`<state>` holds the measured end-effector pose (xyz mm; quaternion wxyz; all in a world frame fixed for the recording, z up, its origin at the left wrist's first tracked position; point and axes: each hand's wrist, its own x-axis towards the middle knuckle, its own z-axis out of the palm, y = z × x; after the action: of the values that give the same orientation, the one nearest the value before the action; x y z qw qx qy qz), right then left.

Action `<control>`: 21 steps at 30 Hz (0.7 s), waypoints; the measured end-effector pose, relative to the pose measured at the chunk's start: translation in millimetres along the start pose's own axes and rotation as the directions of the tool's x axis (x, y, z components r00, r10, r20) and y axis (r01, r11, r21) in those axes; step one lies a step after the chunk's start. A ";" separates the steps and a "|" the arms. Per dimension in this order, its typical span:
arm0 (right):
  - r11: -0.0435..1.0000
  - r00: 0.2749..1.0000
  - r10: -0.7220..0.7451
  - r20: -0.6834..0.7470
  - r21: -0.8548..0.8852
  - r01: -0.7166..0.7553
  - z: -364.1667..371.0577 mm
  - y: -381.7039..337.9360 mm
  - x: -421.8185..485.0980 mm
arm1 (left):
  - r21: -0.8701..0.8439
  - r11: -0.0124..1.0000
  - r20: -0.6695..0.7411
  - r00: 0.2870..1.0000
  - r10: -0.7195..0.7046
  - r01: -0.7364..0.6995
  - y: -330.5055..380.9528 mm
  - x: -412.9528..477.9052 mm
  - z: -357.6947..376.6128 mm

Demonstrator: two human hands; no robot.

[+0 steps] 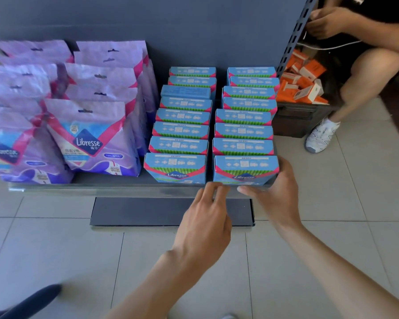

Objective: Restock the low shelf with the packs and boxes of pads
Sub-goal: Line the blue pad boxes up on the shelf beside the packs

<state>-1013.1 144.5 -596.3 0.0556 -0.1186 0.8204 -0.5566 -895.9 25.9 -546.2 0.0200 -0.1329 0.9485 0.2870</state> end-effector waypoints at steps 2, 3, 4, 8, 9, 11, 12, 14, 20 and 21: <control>0.995 0.999 0.043 0.004 -0.096 -0.042 -8.0 -2.7 -0.9 | 0.096 0.995 -0.035 0.999 0.042 -0.039 -1.7 -1.2 -12.8; 0.986 0.998 0.066 0.005 -0.151 -0.065 -12.5 -4.1 -0.3 | 0.155 0.986 -0.058 0.996 0.072 -0.063 -3.5 -1.0 -20.1; 0.976 0.997 0.082 0.013 -0.203 -0.078 -17.2 -7.0 0.3 | 0.208 0.975 -0.082 0.992 0.091 -0.072 -6.0 -0.5 -28.3; 0.835 0.974 -0.202 0.103 -0.501 0.226 -36.7 -32.2 0.8 | 0.407 0.911 -0.177 0.973 0.149 -0.065 -28.9 9.9 -57.3; 0.733 0.934 -0.314 0.169 -0.582 0.352 -38.8 -40.3 -0.7 | 0.454 0.889 -0.167 0.975 0.144 -0.054 -37.5 12.3 -61.7; 0.475 0.821 -0.455 0.345 -0.686 0.551 -35.5 -52.8 -4.3 | 0.537 0.843 -0.103 0.990 0.098 -0.028 -53.3 15.8 -64.6; 0.371 0.781 -0.476 0.405 -0.713 0.596 -32.2 -55.3 -6.8 | 0.560 0.828 -0.066 0.994 0.083 -0.032 -60.1 16.4 -62.5; 0.275 0.760 -0.471 0.448 -0.744 0.609 -24.4 -52.9 -8.4 | 0.566 0.822 -0.031 0.995 0.093 -0.059 -70.5 17.1 -55.4; 0.298 0.806 -0.400 0.437 -0.769 0.565 -5.0 -44.4 -5.8 | 0.532 0.839 -0.013 0.990 0.143 -0.114 -62.4 19.5 -40.8; 0.293 0.799 -0.406 0.444 -0.765 0.574 -4.3 -47.0 -5.4 | 0.556 0.818 0.009 0.985 0.170 -0.147 -57.8 19.9 -41.1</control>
<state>-1002.7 133.2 -551.3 -0.1187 -0.4203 0.8989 -0.0340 -898.2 -47.7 -545.3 0.0144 -0.0479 0.9987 -0.0022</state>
